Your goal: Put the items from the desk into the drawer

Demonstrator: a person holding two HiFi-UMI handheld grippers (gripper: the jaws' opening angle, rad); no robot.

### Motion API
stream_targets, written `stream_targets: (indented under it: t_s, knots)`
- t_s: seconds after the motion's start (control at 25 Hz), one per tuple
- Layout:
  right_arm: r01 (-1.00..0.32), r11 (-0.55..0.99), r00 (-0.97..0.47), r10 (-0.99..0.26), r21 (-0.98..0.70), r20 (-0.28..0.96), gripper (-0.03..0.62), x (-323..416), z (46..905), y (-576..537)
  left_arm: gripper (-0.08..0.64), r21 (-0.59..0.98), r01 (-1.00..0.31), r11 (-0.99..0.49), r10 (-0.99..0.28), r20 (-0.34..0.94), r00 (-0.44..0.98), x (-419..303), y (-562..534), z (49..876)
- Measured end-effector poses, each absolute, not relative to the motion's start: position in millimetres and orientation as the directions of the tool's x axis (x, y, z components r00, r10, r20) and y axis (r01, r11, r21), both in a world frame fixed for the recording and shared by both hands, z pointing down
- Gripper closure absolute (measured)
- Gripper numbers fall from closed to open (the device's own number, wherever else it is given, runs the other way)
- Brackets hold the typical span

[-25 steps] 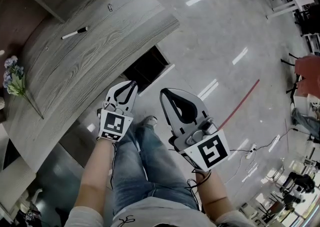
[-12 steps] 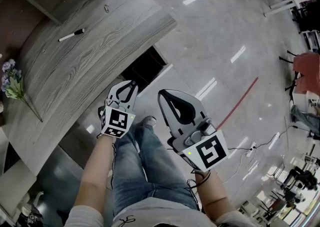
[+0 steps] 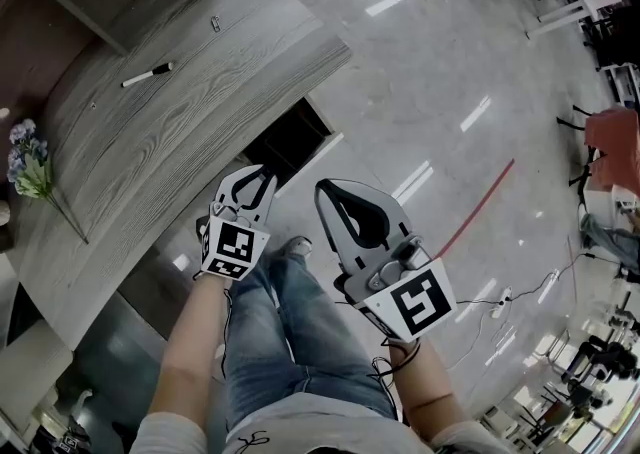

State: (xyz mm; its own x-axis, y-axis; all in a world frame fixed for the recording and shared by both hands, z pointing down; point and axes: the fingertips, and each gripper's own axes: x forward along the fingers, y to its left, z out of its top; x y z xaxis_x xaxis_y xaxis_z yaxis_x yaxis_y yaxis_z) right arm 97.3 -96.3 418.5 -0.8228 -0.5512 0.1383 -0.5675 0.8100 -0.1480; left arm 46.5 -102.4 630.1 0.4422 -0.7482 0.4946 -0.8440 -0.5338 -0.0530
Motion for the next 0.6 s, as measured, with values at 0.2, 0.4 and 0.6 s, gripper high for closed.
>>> stream_targets:
  t_s: [0.2, 0.4, 0.6]
  knots:
    - [-0.562, 0.816, -0.826, -0.544, -0.138, 0.147, 0.584, 96, 408, -95, 0.514, -0.055, -0.844, -0.534, -0.771, 0.44, 0.459, 53, -99, 592]
    - [-0.547, 0.829, -0.835, -0.531, -0.115, 0.141, 0.584, 91, 386, -90, 0.532, -0.053, -0.838, -0.544, -0.785, 0.386, 0.485, 60, -94, 542]
    - [-0.524, 0.846, -0.85, -0.512, -0.097, 0.124, 0.584, 81, 362, -83, 0.548, -0.047, -0.828, -0.559, -0.795, 0.315, 0.519, 64, -88, 483]
